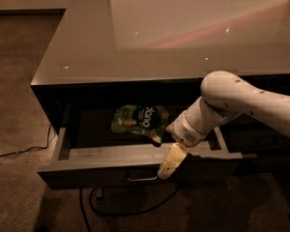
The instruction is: Open top drawer
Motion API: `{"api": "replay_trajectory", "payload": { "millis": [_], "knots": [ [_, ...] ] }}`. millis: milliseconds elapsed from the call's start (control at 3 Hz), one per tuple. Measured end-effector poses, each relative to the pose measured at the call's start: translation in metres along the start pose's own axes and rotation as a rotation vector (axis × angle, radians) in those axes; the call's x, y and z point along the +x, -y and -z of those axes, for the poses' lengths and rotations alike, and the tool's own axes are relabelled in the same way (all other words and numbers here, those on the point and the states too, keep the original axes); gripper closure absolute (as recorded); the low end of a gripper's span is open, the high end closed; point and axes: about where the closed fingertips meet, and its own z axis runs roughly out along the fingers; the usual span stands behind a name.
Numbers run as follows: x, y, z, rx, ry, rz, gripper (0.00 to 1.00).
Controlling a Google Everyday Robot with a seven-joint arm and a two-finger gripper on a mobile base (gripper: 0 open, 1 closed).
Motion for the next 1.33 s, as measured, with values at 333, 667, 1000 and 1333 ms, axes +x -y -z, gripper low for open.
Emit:
{"api": "replay_trajectory", "payload": {
  "millis": [333, 667, 1000, 1333],
  "knots": [
    [-0.012, 0.004, 0.000, 0.010, 0.026, 0.035, 0.00],
    [-0.027, 0.019, 0.007, 0.036, 0.055, 0.069, 0.00],
    [-0.029, 0.036, 0.015, 0.068, 0.071, 0.062, 0.19],
    [-0.026, 0.049, 0.018, 0.098, 0.072, 0.039, 0.42]
  ]
}}
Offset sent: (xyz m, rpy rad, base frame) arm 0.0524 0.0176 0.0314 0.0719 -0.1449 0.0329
